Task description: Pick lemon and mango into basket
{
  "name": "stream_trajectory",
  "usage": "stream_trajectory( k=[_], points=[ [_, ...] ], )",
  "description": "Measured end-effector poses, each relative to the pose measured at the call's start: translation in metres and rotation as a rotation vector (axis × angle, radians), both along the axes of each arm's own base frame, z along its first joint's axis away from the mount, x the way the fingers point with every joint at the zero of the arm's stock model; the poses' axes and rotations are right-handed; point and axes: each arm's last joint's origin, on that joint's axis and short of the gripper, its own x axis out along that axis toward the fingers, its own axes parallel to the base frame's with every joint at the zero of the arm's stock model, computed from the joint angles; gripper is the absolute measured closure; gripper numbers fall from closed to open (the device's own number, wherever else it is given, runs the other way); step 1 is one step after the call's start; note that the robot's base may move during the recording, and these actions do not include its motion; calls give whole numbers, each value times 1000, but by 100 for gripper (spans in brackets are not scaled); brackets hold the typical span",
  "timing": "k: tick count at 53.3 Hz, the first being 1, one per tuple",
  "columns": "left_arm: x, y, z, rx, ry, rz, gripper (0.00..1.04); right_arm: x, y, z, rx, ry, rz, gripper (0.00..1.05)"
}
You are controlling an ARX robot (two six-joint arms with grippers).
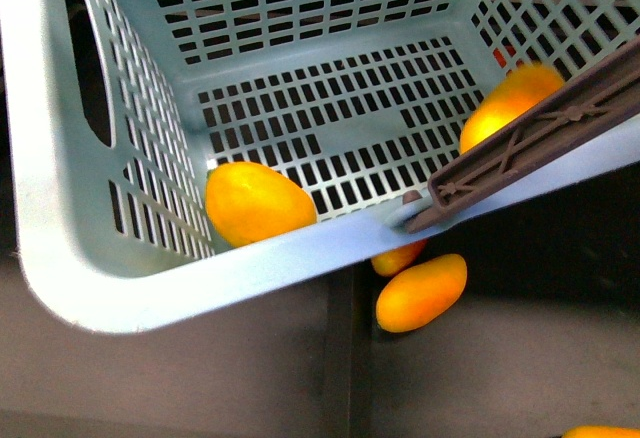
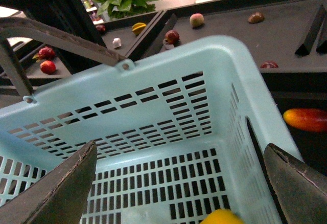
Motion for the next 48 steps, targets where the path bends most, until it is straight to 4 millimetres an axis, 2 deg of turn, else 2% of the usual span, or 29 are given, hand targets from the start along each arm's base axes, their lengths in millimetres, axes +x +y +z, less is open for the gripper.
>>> stream_trajectory(
  k=[11, 17, 19, 23, 24, 33, 44, 46, 48],
  points=[
    [0, 0, -1, 1, 2, 6, 98, -42, -39, 11, 21, 46, -37, 9],
    [0, 0, -1, 0, 3, 4, 98, -64, -57, 16, -6, 38, -138, 11],
    [0, 0, -1, -2, 5, 2, 98, -70, -59, 16, -62, -43, -250, 17],
    [0, 0, -1, -2, 5, 2, 98, -79, -60, 12, -142, -133, -356, 28],
    [0, 0, -1, -2, 5, 2, 98, -83, -59, 8, -164, -151, -376, 33],
    [0, 0, -1, -5, 8, -1, 98, -99, -54, -24, -216, -129, -383, 61],
    [0, 0, -1, -1, 3, 5, 98, -114, -42, -42, -231, -139, -374, 93],
    [0, 0, -1, -1, 5, 5, 98, -117, -42, -46, -232, -139, -380, 102],
    [0, 0, -1, -2, 5, 5, 98, -121, -42, -50, -237, -140, -381, 103]
  ],
)
